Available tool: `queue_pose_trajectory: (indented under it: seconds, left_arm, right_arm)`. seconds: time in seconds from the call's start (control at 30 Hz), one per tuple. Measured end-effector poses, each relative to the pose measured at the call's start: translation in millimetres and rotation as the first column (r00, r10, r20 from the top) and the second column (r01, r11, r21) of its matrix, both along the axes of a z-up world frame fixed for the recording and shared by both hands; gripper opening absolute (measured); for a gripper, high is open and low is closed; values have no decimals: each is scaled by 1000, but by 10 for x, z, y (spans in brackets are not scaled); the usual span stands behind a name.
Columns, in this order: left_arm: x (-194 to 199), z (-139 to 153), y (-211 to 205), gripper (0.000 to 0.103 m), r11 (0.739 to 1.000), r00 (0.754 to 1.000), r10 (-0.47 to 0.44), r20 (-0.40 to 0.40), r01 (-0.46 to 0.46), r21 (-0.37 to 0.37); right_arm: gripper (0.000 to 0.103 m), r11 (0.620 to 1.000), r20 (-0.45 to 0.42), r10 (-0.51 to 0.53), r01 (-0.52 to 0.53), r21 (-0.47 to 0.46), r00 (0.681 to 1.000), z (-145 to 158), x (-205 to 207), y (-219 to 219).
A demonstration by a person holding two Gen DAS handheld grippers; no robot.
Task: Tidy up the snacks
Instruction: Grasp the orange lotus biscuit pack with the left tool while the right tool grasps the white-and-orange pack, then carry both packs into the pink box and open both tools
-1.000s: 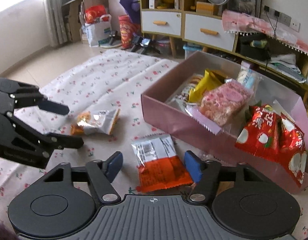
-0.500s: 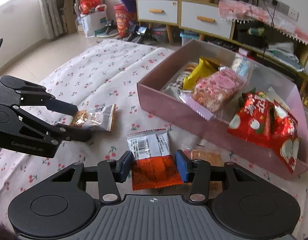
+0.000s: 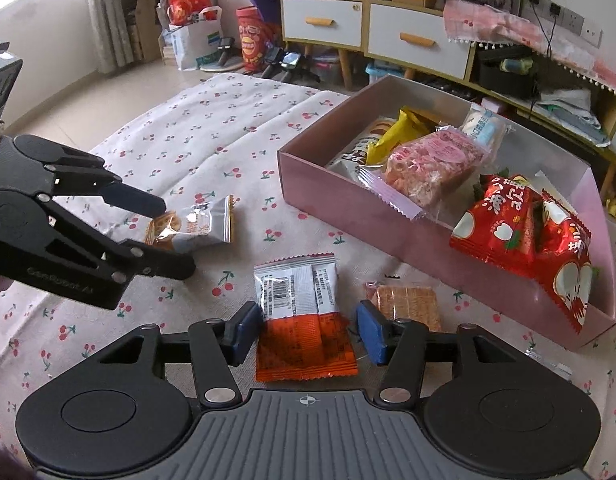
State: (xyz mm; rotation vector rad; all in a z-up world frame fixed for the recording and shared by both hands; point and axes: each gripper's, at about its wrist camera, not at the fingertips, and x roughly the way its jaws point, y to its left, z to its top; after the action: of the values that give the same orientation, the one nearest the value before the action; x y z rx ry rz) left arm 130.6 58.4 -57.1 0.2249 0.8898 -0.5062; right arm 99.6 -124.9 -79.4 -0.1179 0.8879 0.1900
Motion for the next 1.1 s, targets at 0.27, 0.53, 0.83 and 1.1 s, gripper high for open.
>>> queue_pose_trajectory:
  seconds: [0.27, 0.53, 0.83, 1.1]
  left_arm:
    - [17, 33, -33, 47, 999, 999, 51, -18, -51, 18]
    - [20, 71, -89, 43, 995, 993, 101, -68, -99, 24]
    - [-3, 127, -125, 41, 992, 985, 122, -118, -124, -6]
    - [23, 201, -75, 40, 981, 970, 180, -161, -190, -45]
  right_arm:
    - [46, 1000, -15, -1, 1, -13, 1000, 29, -8, 24]
    - [44, 993, -89, -83, 89, 73, 993, 95, 15, -73]
    - [44, 970, -140, -154, 177, 167, 978, 219, -23, -196]
    - [44, 948, -149, -196, 226, 224, 969, 378, -71, -337]
